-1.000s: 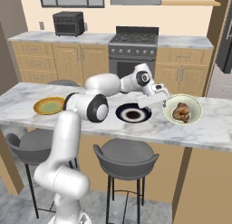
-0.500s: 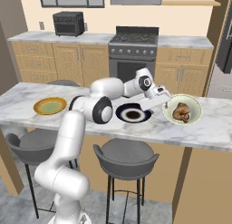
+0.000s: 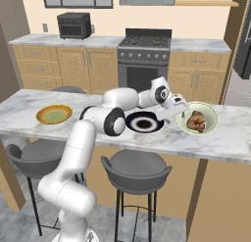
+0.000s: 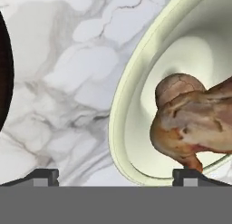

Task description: Pick the chicken drumstick and potato from their plates and place them in the bowl. Then put the bowl in the fridge.

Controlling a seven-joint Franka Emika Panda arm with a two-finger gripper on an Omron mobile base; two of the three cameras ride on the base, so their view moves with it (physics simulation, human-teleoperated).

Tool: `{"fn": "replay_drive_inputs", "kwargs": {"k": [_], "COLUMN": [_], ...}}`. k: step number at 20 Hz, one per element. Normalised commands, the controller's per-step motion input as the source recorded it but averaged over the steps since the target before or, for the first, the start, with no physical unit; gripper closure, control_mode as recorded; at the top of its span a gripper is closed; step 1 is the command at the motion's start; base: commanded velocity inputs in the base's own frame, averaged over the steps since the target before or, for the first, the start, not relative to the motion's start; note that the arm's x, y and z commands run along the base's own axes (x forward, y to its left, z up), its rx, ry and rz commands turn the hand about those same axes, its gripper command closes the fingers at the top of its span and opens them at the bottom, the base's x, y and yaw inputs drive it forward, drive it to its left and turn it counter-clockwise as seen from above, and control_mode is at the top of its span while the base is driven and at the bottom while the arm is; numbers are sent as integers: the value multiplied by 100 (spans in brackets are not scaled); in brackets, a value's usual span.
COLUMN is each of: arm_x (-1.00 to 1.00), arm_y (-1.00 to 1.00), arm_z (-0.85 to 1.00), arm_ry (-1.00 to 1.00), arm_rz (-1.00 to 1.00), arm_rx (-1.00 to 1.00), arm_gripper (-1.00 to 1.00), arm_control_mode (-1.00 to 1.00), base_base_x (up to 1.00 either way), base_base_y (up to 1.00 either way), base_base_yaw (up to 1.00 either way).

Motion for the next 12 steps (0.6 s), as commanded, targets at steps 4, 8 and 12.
{"fn": "replay_drive_inputs", "kwargs": {"k": [4,8,12], "arm_x": [32,36,30], "arm_y": [-7,-12,-21], "arm_z": [-29,-21,-4], "arm_ry": [-7,-4,-2], "arm_rz": [3,2,0], "arm_rx": [6,2,0], "arm_gripper": [-100,-100,-100], "arm_control_mode": [-100,-100,-100], "base_base_x": [0,0,0], "base_base_y": [0,0,0], "base_base_yaw": [0,0,0]}}
